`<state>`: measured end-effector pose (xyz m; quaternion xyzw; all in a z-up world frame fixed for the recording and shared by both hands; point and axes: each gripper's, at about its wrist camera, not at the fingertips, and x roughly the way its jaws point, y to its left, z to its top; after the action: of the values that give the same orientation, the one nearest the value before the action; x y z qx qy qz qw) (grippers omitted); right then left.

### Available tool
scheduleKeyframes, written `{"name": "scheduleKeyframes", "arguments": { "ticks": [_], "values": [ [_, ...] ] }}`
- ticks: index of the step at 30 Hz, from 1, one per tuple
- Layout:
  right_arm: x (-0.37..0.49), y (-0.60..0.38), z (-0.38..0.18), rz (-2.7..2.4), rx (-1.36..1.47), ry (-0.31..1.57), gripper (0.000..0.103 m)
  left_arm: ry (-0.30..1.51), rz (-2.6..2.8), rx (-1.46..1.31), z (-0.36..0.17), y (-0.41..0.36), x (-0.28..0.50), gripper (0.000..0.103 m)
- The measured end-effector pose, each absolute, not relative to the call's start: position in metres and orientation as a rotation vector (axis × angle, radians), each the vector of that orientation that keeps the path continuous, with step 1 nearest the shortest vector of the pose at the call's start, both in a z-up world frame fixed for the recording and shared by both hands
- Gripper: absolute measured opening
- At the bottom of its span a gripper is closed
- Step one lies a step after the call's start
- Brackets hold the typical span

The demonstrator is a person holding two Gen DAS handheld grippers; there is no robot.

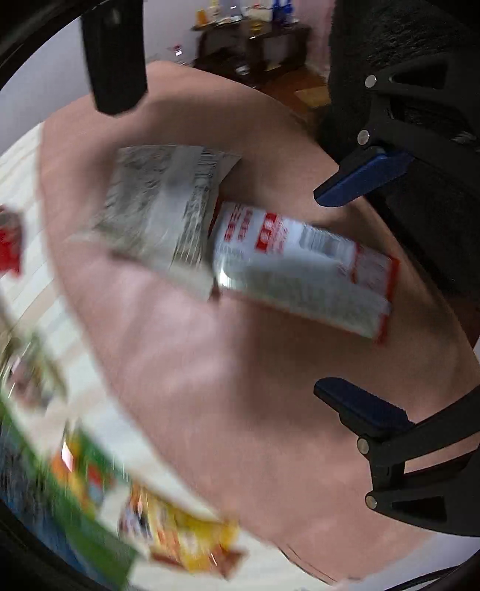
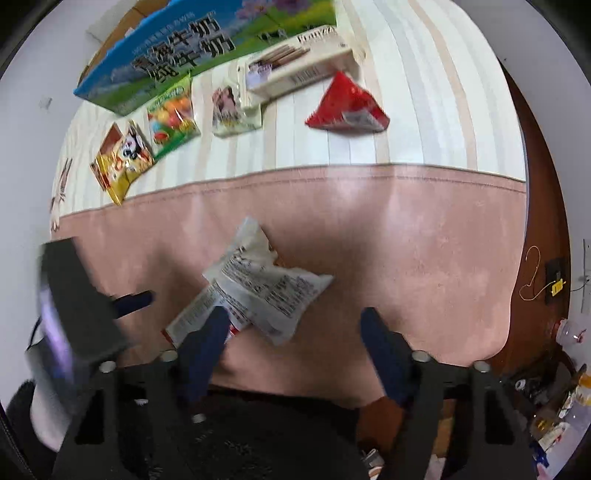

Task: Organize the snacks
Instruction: 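Grasp the red spicy strip packet with left tool while right tool grasps the grey paper packet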

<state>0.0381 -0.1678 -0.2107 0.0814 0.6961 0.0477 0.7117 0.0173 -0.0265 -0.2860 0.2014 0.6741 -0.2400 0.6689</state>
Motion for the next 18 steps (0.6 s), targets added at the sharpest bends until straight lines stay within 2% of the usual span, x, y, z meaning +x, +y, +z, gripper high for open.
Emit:
{"name": "scheduleKeyframes", "arguments": {
  "ticks": [1, 3, 5, 6, 13, 18],
  "values": [
    [0.037, -0.168, -0.211, 0.111, 0.162, 1.537, 0.073, 1.523, -0.547, 0.475, -0.293, -0.033, 0.018, 0.093],
    [0.037, -0.162, -0.209, 0.139, 0.099, 1.53, 0.073, 1.52, -0.554, 0.481, -0.301, -0.041, 0.021, 0.08],
    [0.04, -0.151, -0.204, 0.186, 0.021, 1.515, 0.073, 1.511, -0.534, 0.468, -0.301, -0.042, 0.027, 0.053],
    [0.04, -0.146, -0.203, 0.203, -0.013, 1.512, 0.073, 1.51, -0.532, 0.444, -0.299, -0.04, 0.029, 0.051],
    [0.051, -0.099, -0.229, 0.298, -0.267, 1.521, 0.073, 1.535, -0.299, 0.174, -0.293, 0.032, 0.056, 0.05],
    [0.065, -0.084, -0.273, 0.248, -0.215, 1.618, 0.072, 1.564, -0.107, -0.148, -0.297, 0.086, 0.071, 0.05]
  ]
}}
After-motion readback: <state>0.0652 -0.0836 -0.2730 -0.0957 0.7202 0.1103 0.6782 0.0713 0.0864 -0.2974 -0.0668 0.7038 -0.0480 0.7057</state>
